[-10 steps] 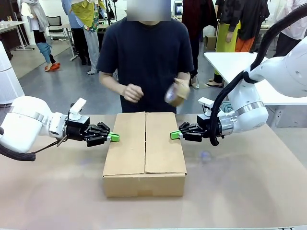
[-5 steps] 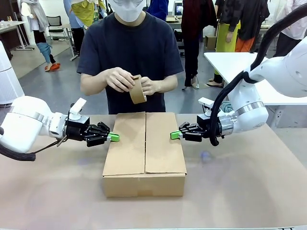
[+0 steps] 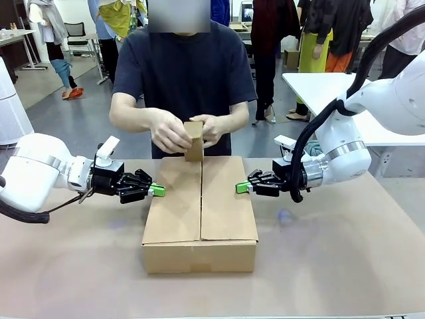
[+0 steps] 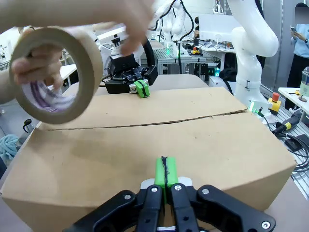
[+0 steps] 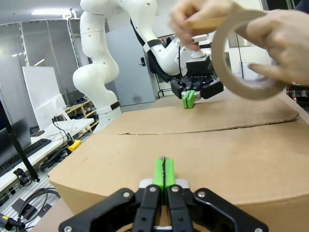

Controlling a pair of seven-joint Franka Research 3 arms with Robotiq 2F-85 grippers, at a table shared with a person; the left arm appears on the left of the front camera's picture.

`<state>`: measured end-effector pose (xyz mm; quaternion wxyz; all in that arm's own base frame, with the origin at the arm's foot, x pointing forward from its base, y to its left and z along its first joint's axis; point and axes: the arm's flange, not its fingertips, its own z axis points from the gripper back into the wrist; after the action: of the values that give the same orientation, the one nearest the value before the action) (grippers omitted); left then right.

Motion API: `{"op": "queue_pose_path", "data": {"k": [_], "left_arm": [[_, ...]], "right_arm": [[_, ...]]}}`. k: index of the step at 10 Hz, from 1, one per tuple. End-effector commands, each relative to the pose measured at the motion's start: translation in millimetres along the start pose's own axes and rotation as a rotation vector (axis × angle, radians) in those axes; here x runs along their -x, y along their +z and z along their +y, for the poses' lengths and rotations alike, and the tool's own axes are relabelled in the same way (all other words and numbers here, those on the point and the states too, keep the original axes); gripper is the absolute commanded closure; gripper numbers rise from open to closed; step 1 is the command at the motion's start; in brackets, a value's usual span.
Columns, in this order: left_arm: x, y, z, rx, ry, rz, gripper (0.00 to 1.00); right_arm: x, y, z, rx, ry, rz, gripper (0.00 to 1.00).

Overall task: Wrap the clocks to prevent damage.
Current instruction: After the human seals the box with tape, release both hands from the side flaps of the Package Box.

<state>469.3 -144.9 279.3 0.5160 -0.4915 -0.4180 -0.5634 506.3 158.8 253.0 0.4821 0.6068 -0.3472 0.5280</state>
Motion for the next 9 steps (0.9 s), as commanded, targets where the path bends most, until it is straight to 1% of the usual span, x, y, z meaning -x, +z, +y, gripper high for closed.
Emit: {"op": "queue_pose_path", "data": {"k": [1, 9], "left_arm": [[3.9, -2.2, -1.5, -0.011, 0.008, 0.004, 1.00], [3.9, -2.2, -1.5, -0.011, 0.008, 0.004, 1.00]], "right_arm": [[3.2, 1.3, 0.0, 0.011, -0.010, 0.004, 0.99], [3.2, 1.3, 0.0, 0.011, -0.010, 0.004, 0.99]]}}
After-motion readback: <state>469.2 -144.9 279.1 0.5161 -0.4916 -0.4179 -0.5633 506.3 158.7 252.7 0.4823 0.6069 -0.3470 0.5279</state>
